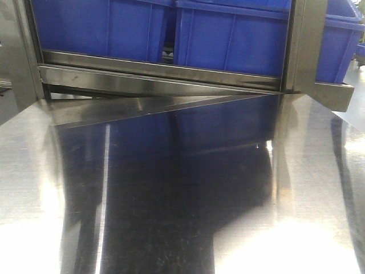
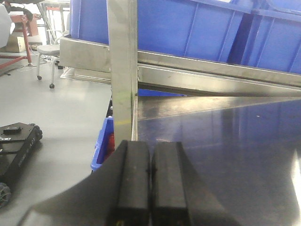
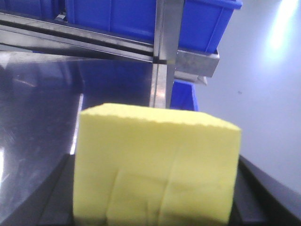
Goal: Place yellow foam block on left shelf second layer
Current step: 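Raise the held cube clear of the table with the right gripper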
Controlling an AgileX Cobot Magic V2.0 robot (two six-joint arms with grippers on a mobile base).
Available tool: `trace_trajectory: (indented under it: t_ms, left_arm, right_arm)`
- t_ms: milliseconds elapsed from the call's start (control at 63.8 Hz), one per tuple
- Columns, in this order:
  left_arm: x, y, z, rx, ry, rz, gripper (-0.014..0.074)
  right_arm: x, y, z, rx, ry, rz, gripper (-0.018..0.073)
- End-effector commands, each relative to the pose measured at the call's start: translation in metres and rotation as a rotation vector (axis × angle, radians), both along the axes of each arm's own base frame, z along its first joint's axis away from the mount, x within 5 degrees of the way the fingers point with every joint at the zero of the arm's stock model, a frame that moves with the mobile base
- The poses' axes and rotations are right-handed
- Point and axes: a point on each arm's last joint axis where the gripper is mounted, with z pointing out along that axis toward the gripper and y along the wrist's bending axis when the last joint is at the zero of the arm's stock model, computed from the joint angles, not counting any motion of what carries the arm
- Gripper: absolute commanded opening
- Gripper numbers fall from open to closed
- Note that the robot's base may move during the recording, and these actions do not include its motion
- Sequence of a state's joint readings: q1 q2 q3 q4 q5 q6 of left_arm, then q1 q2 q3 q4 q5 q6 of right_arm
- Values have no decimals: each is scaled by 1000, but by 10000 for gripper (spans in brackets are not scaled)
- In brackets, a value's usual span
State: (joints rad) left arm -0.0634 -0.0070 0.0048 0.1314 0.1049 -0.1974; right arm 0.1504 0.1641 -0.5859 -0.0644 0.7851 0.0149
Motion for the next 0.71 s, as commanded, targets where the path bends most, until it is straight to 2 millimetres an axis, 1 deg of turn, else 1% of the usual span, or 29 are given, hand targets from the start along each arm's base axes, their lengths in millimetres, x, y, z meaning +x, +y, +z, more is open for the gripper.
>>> trace_trajectory:
  t_ms: [0, 345, 517, 690]
  left_arm:
    - [0, -1, -1, -15, -67, -11, 136]
    - [0, -1, -1, -15, -67, -11, 136]
    - [0, -1, -1, -15, -67, -11, 136]
    - [0, -1, -1, -15, -67, -11, 136]
  right_arm:
    - [-5, -1, 14, -33, -110, 4, 335]
    - [-5, -1, 16, -30, -133, 5, 335]
    - [-6, -1, 12, -33, -86, 3, 335]
    - [-6, -1, 11, -34, -81, 3, 335]
